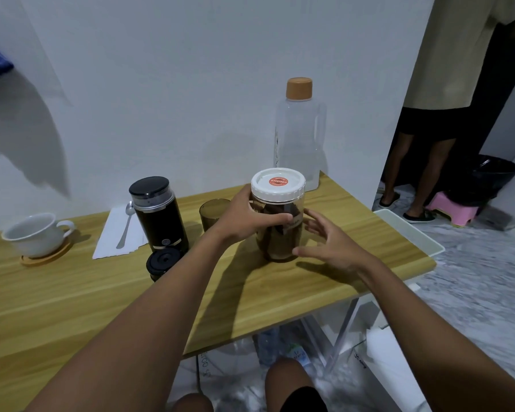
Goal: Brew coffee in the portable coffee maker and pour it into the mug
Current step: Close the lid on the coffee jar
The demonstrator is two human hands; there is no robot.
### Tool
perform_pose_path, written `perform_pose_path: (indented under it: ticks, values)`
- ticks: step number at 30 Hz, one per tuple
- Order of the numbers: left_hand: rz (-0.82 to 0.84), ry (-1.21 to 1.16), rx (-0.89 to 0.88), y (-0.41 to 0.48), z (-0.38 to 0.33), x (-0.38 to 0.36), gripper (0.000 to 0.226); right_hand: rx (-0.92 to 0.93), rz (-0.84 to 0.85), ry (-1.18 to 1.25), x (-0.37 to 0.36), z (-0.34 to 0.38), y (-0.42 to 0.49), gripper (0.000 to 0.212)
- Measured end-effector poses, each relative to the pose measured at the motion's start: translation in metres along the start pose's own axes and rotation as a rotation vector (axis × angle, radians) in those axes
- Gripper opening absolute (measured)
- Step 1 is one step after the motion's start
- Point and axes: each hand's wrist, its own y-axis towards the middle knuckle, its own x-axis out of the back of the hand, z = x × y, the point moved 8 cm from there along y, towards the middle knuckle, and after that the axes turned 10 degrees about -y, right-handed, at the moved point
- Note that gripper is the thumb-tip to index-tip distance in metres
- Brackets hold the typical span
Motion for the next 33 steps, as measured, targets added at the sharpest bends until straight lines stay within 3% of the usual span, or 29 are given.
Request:
perform_pose_path:
  ticks: [3, 7, 14, 17, 19, 24, 33]
  values:
    - [-0.024, -0.011, -0.009, 0.002, 0.000, 0.000, 0.091, 0.046, -0.119, 0.020, -0.020, 0.014, 0.012, 0.112]
    - [-0.058, -0.018, -0.011, 0.014, -0.002, 0.007, 0.086, 0.070, -0.288, 0.095, -0.020, 0.024, 0.035, 0.093]
    - [-0.072, 0.093, 0.031, 0.075, -0.023, 0.027, 0.086, 0.113, -0.298, 0.045, 0.001, 0.044, 0.104, 0.092]
    - [-0.102, 0.112, 0.042, 0.101, -0.018, 0.044, 0.056, 0.081, -0.289, 0.036, -0.002, 0.041, 0.140, 0.089]
    - [-0.135, 0.119, 0.064, 0.115, -0.010, 0.055, 0.049, 0.063, -0.279, 0.045, -0.007, 0.038, 0.163, 0.084]
    - [-0.195, 0.140, 0.135, 0.146, 0.018, 0.072, 0.066, 0.002, -0.207, 0.177, -0.026, 0.021, 0.214, 0.076]
    - [-0.294, 0.144, 0.136, 0.176, 0.041, 0.087, 0.086, -0.046, -0.177, 0.252, -0.038, 0.012, 0.264, 0.099]
